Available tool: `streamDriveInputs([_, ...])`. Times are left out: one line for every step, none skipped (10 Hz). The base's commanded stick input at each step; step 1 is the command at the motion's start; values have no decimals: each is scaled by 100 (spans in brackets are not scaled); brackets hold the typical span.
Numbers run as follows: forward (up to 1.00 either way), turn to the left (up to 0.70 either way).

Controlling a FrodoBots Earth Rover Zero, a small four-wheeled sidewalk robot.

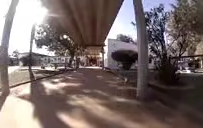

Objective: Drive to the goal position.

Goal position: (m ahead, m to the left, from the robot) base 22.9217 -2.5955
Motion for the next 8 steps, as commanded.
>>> streamDriveInputs([50,0])
streamDriveInputs([50,0])
streamDriveInputs([50,0])
streamDriveInputs([50,0])
streamDriveInputs([50,0])
streamDriveInputs([50,0])
streamDriveInputs([50,0])
streamDriveInputs([50,0])
